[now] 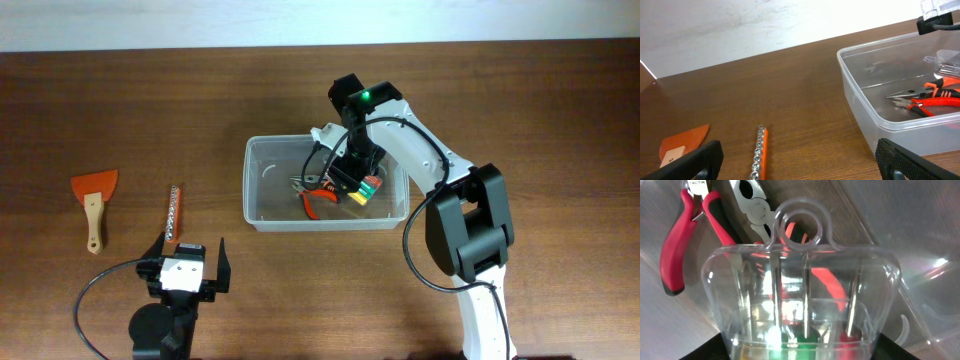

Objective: Pack container
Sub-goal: 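Lower the screwdriver case into the container and release it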

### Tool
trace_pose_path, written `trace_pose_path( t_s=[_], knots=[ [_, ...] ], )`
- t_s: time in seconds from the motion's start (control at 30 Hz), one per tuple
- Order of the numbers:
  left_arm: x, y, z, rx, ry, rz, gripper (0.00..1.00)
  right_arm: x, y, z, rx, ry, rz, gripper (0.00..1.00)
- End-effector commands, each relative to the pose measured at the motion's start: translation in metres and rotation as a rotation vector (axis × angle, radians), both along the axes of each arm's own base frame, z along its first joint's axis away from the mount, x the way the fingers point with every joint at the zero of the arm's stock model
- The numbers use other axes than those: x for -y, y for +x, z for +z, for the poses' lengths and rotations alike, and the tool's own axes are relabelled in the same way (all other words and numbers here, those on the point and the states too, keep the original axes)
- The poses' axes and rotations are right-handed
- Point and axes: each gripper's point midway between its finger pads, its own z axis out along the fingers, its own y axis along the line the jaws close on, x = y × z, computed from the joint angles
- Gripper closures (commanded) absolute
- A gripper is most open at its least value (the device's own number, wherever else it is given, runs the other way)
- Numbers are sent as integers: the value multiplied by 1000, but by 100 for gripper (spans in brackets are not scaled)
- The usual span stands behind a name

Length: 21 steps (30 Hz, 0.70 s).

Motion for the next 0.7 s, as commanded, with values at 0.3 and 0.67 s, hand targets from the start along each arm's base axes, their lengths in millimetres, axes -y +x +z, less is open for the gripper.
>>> trace_pose_path(
  t_s=[0.3,0.67],
  knots=[
    [1,0,-1,3,-7,-4,1,-1,-11,4,-48,2,-6,1],
    [1,0,-1,3,-7,-4,1,-18,11,110,79,103,-2,1]
  ],
)
